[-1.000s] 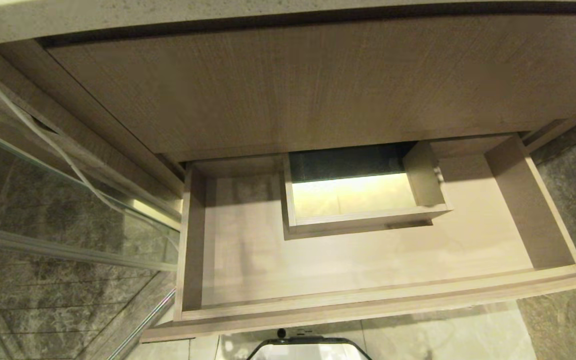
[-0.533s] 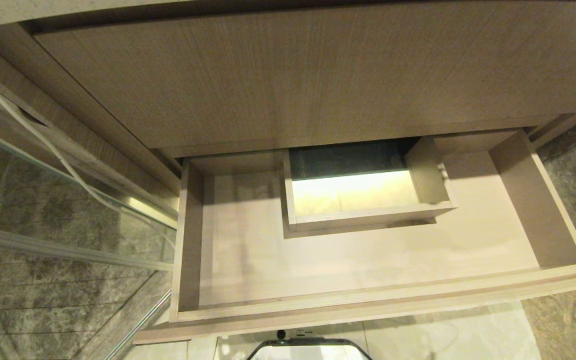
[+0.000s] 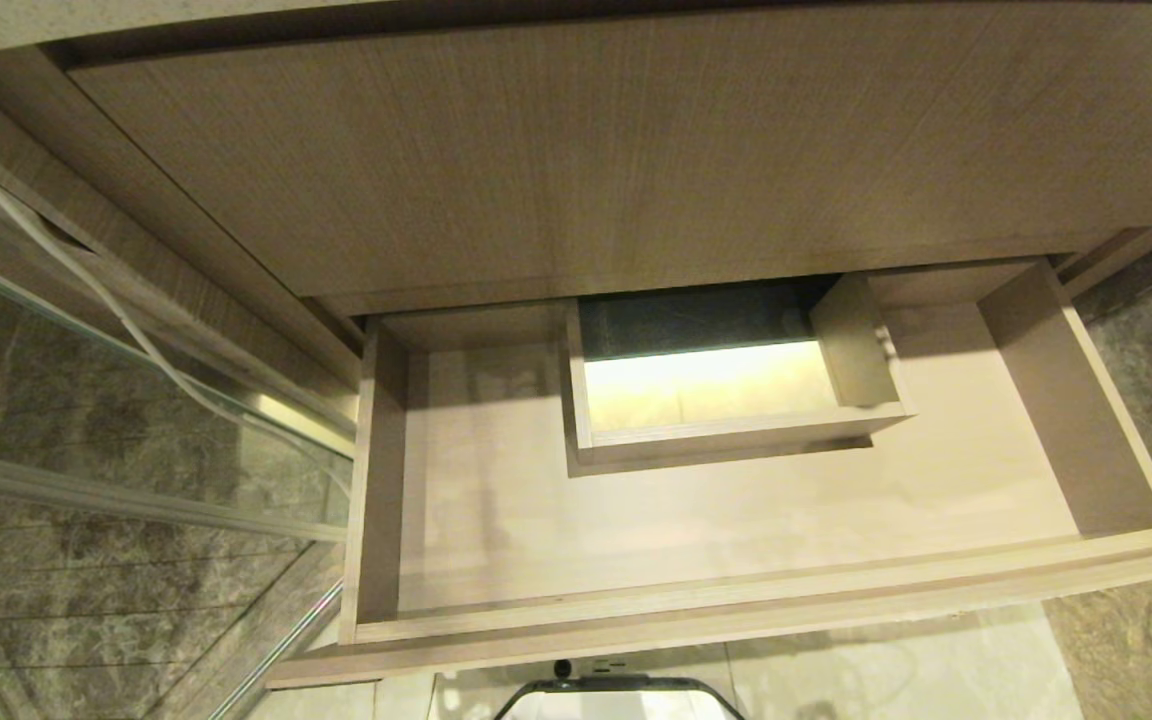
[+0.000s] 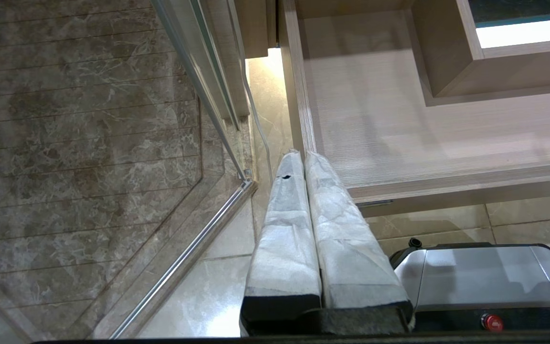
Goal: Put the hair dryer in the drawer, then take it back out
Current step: Close the drawer
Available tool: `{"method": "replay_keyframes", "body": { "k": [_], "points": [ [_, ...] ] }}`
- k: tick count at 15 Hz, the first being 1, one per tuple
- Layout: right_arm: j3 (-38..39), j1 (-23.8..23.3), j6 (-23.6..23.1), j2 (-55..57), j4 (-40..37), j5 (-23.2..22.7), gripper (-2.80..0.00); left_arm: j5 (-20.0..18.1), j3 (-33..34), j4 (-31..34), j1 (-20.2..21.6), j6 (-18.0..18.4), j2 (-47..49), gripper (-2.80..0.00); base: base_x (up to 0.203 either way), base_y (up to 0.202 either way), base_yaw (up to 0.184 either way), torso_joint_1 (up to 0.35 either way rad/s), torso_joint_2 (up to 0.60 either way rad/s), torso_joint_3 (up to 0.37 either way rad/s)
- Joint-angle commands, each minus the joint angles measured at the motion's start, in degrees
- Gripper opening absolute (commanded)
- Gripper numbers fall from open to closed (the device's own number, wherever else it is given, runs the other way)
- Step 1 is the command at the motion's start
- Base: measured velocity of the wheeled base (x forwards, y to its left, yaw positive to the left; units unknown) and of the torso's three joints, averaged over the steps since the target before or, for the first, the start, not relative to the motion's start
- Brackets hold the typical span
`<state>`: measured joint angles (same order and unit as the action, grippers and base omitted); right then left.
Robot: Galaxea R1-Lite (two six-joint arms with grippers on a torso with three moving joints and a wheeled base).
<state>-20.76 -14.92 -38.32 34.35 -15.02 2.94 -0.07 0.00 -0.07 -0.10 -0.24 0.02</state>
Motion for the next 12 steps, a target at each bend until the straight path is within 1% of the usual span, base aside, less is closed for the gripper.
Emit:
{"method": "replay_keyframes", "body": {
  "k": [1,2,6,8,10,12],
  "points": [
    [-0.2,-1.4,-0.3,8.7,0.0,-0.1,-2.8,0.0,0.0,0.0,0.0,0.0,0.0,-2.8,0.0,0.0,0.0,0.0,0.0,0.0],
    [-0.4,-2.3,-0.2,10.9,0.1,-0.1,-2.8,0.0,0.1,0.0,0.0,0.0,0.0,-2.8,0.0,0.0,0.0,0.0,0.0,0.0],
    [-2.5,-7.7,-0.7,27.7,4.2,-0.2,-2.8,0.0,0.1,0.0,0.0,0.0,0.0,-2.8,0.0,0.0,0.0,0.0,0.0,0.0],
    [-4.9,-11.2,-2.0,33.2,5.6,0.3,-2.8,0.0,0.0,0.0,0.0,0.0,0.0,-2.8,0.0,0.0,0.0,0.0,0.0,0.0],
    [-7.5,-13.8,-4.3,39.3,6.8,1.8,-2.8,0.1,0.0,0.0,0.0,0.0,0.0,-2.8,0.0,0.0,0.0,0.0,0.0,0.0],
    [-9.6,-14.8,-4.9,45.6,8.6,2.1,-2.8,0.0,0.0,0.0,0.0,0.0,0.0,-2.8,0.0,0.0,0.0,0.0,0.0,0.0]
  ]
}}
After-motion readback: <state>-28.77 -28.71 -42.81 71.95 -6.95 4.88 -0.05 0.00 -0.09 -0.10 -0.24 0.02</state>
